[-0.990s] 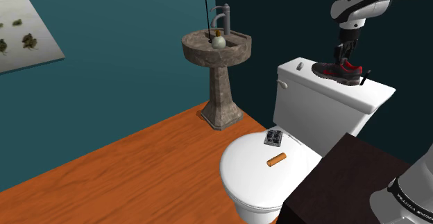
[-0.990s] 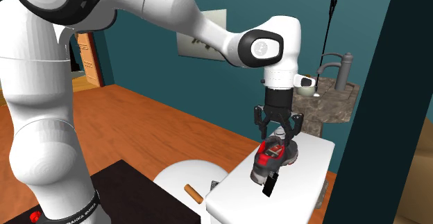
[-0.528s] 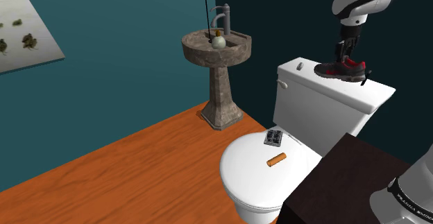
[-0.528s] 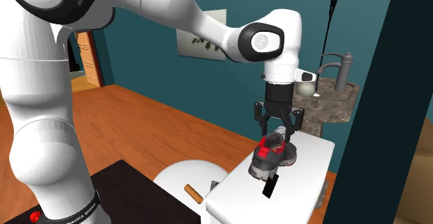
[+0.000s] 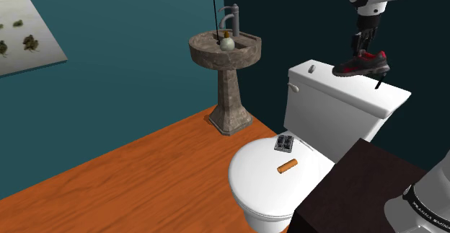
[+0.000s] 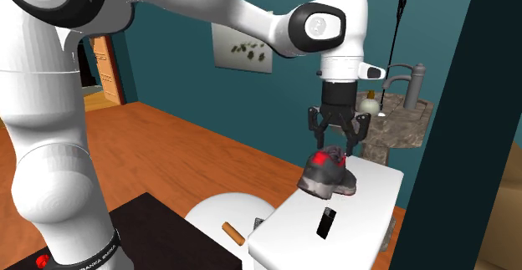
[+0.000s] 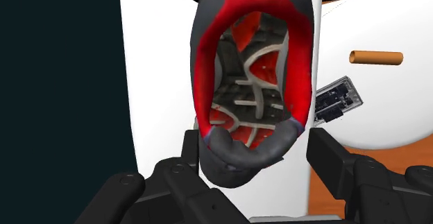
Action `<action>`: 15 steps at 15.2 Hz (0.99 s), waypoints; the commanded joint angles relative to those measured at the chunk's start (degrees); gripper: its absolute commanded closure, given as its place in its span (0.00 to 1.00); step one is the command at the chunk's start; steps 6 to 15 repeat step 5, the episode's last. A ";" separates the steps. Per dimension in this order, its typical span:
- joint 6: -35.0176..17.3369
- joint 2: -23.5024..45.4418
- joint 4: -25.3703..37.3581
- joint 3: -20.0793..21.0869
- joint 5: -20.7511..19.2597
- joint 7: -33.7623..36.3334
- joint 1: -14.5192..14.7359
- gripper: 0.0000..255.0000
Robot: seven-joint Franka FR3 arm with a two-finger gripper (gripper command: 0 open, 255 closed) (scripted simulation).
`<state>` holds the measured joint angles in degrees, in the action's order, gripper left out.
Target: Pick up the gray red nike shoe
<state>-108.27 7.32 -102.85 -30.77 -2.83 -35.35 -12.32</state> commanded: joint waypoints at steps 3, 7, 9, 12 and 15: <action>2.90 -0.62 2.39 -0.03 -0.28 -0.04 0.08 1.00; 3.01 -0.64 2.49 -0.03 -0.29 -0.04 0.08 1.00; 3.01 -0.64 2.49 -0.03 -0.29 -0.04 0.08 1.00; 3.01 -0.64 2.49 -0.03 -0.29 -0.04 0.08 1.00; 3.01 -0.64 2.49 -0.03 -0.29 -0.04 0.08 1.00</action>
